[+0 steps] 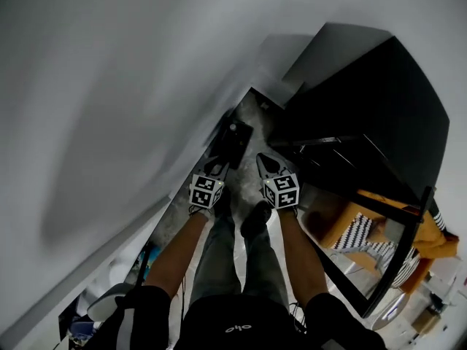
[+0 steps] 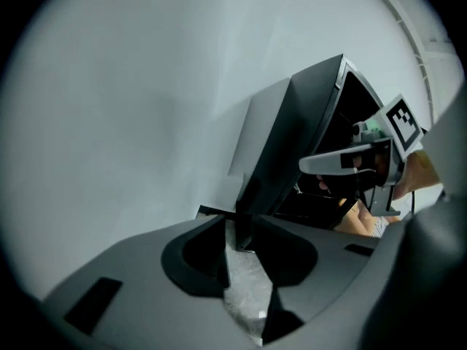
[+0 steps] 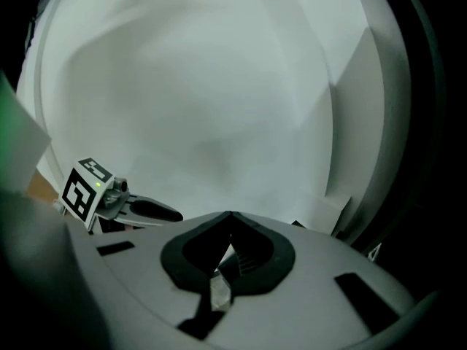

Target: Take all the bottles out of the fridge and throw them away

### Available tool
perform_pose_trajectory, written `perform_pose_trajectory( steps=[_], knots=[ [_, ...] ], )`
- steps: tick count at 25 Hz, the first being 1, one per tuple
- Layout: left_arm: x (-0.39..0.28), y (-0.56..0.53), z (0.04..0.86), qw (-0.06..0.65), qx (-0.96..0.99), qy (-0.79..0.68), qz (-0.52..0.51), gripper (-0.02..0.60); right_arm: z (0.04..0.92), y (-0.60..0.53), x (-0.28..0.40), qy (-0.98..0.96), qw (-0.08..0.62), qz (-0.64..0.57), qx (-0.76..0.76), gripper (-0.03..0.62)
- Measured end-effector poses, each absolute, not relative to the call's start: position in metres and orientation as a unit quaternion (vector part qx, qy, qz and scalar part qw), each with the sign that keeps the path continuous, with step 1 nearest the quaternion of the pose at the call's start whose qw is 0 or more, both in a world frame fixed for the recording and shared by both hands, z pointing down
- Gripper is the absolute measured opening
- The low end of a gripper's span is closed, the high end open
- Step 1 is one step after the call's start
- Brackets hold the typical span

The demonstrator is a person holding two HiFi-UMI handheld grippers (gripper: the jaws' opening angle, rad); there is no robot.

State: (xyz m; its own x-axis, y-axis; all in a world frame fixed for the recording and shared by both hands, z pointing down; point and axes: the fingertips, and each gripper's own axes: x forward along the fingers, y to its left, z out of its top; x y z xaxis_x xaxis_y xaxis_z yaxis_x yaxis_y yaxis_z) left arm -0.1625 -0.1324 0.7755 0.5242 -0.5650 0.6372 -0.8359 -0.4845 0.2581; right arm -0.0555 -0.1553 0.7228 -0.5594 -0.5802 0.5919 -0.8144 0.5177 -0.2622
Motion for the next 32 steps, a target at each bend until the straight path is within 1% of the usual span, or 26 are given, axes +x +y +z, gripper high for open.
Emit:
perform_pose_trajectory(
  steps=[3,5,11,19,27,32],
  knots=[
    [-0.165,-0.131,0.728,0.275,0.835,-0.425,0.215,0.038,0.685,-0.148,-0.057,-0.840,0.210,0.260,0.428,0.009],
    [-0.166,-0.127,0.697,0.272,0.840,-0.426,0.197,0.009,0.658,-0.140,-0.059,-0.839,0.201,0.254,0.436,0.009],
    [-0.157,-0.113,0.611,0.262,0.860,-0.413,0.145,0.008,0.585,-0.100,-0.055,-0.831,0.174,0.232,0.475,0.009],
    [-0.117,-0.064,0.525,0.218,0.901,-0.357,0.112,0.008,0.509,-0.042,-0.019,-0.804,0.109,0.217,0.542,0.009],
    [-0.050,0.007,0.482,0.192,0.919,-0.327,0.104,0.006,0.465,0.036,0.048,-0.796,0.072,0.199,0.567,0.009],
    [-0.006,0.084,0.476,0.186,0.921,-0.327,0.100,0.006,0.457,0.117,0.084,-0.800,0.061,0.194,0.564,0.009]
  ],
)
